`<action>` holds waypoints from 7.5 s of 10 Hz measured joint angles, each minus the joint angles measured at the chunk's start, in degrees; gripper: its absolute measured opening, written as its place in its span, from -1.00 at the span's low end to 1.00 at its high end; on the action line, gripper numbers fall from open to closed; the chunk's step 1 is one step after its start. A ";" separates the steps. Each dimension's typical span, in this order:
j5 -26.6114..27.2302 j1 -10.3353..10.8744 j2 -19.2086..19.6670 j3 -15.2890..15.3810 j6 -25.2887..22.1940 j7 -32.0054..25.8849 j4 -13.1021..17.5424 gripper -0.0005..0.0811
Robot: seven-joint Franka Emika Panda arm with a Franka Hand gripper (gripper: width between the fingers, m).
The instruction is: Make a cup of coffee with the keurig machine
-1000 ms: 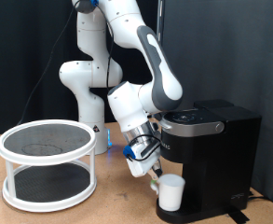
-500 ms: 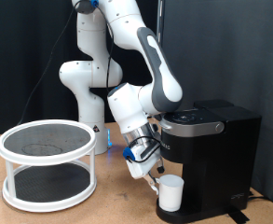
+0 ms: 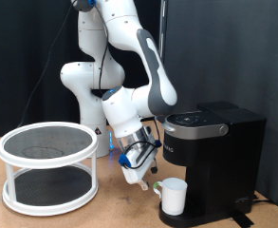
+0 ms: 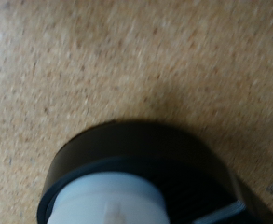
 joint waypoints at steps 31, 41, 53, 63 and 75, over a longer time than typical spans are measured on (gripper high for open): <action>5.70 -3.44 -29.19 -3.91 -38.50 -8.57 -10.36 0.81; -1.34 -3.74 -48.81 -9.81 -54.88 5.71 -8.60 0.81; -32.03 -10.05 -50.36 5.09 -46.93 13.56 8.15 0.81; -46.29 -13.74 -35.27 12.50 -53.02 12.44 25.60 0.81; -61.64 -16.15 -21.57 18.01 -47.19 18.36 29.27 0.54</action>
